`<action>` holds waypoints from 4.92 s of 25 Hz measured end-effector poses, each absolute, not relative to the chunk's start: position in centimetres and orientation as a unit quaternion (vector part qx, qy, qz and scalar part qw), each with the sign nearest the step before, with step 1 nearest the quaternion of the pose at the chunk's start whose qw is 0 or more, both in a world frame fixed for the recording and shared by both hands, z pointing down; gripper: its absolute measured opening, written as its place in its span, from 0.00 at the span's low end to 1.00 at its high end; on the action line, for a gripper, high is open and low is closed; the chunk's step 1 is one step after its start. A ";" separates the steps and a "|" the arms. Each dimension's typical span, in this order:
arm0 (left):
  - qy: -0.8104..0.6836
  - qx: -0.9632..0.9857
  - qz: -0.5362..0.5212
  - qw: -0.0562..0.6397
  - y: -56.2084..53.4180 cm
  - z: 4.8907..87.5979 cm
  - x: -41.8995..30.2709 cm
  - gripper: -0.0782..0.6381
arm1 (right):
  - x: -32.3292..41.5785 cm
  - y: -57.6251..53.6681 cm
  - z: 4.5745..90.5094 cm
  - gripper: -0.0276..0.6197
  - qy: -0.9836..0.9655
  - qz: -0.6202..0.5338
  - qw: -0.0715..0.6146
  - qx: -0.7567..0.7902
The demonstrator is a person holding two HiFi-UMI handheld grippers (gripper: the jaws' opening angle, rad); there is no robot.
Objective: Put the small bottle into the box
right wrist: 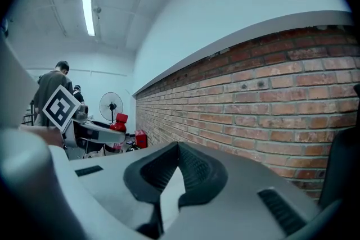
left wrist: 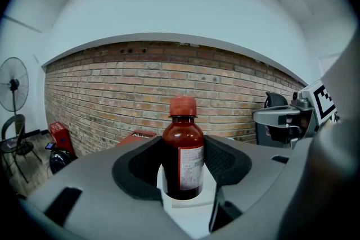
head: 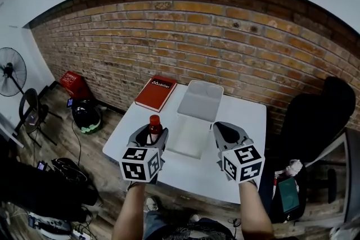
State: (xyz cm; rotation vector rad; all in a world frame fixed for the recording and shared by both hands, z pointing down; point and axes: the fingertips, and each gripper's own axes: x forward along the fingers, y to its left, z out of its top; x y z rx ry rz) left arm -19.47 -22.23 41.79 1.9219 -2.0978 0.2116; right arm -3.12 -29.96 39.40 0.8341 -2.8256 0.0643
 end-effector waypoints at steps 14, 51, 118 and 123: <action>-0.663 0.731 0.072 0.143 -28.4 41.7 -26.6 0.44 | -8.1 -33.3 39.4 0.07 -0.919 0.026 0.112 0.377; -0.537 0.826 0.090 0.144 -31.2 42.0 -26.0 0.44 | -6.2 -30.9 37.7 0.07 -0.844 0.036 0.105 0.525; -0.278 0.790 0.429 0.340 -32.4 63.2 -9.3 0.44 | 0.7 -32.2 37.8 0.07 -0.841 0.032 0.097 0.531; -0.259 0.774 0.450 0.362 -31.1 65.2 -8.7 0.44 | 0.9 -32.0 37.9 0.07 -0.838 0.032 0.100 0.535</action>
